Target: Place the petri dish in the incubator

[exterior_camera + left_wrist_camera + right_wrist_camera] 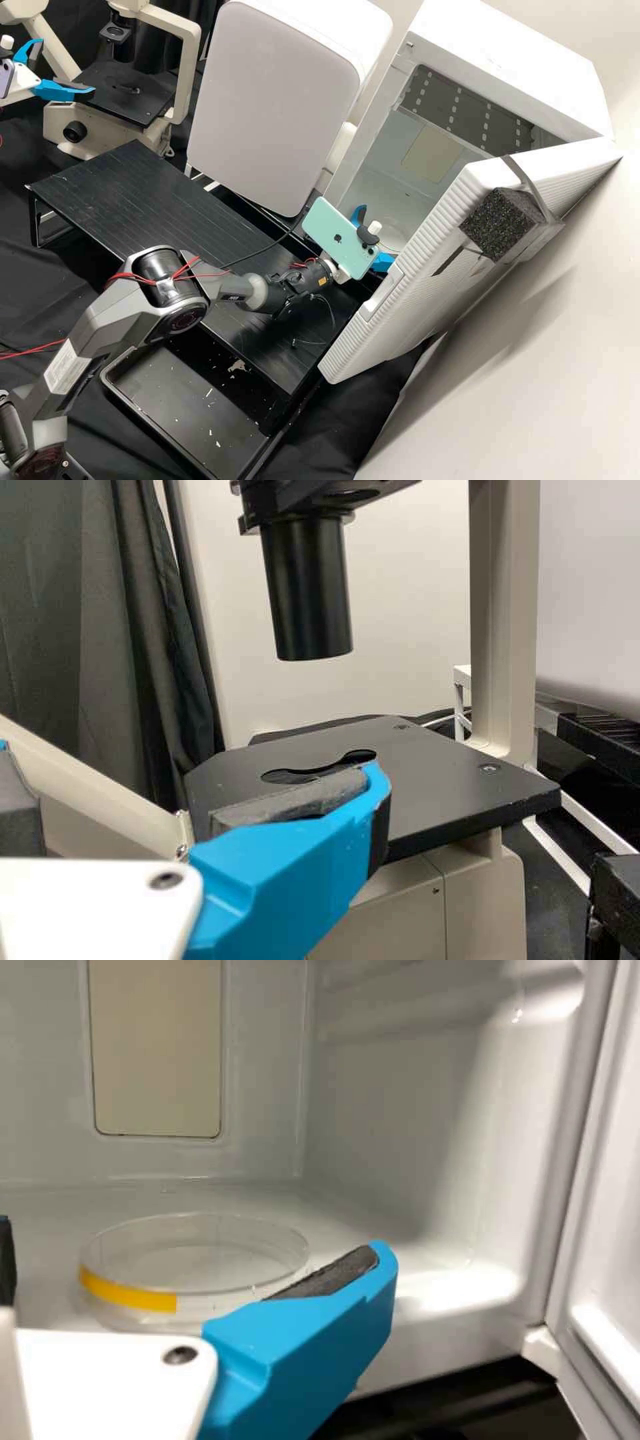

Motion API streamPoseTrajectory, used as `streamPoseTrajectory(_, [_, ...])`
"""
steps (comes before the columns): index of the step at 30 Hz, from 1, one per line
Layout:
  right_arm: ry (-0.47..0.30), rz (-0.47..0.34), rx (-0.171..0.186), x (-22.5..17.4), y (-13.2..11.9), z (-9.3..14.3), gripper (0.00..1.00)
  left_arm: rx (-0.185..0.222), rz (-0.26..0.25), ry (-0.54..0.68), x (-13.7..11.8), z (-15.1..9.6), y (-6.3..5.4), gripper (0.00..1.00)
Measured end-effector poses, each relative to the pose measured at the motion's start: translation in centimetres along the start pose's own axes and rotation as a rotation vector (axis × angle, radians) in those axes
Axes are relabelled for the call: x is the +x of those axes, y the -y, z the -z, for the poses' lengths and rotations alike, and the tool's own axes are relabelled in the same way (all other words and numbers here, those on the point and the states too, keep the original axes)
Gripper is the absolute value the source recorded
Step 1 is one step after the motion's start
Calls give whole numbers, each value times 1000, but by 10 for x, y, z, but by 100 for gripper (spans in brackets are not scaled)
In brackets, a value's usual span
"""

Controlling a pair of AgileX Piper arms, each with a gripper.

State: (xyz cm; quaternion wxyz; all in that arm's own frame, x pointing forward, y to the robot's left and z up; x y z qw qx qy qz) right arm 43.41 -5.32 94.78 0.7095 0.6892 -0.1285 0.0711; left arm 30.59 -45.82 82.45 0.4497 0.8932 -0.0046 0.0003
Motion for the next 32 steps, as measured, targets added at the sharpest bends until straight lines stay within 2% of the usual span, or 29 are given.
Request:
streamPoseTrajectory(5, [-10, -1, -1, -24, -10, -2, 100, 0, 0, 0, 0, 0, 0, 100])
streamPoseTrajectory(9, [-44, -31, 17, -47, -23, 1, 100, 0, 0, 0, 0, 0, 0, 100])
streamPoseTrajectory(13, [-100, -95, 50, -82, -37, 3, 100, 0, 0, 0, 0, 0, 0, 100])
streamPoseTrajectory(16, [-136, -134, 55, -111, -41, 10, 100, 0, 0, 0, 0, 0, 0, 100])
streamPoseTrajectory(19, [-117, -156, 62, -140, -36, 19, 100, 0, 0, 0, 0, 0, 0, 100])
streamPoseTrajectory(21, [-106, -152, 82, -158, -31, 24, 100, 0, 0, 0, 0, 0, 0, 100])
streamPoseTrajectory(25, [-94, -113, 102, -194, -20, 32, 100, 0, 0, 0, 0, 0, 0, 100])
streamPoseTrajectory(32, [-108, -38, 139, -248, 1, 44, 100, 0, 0, 0, 0, 0, 0, 100])
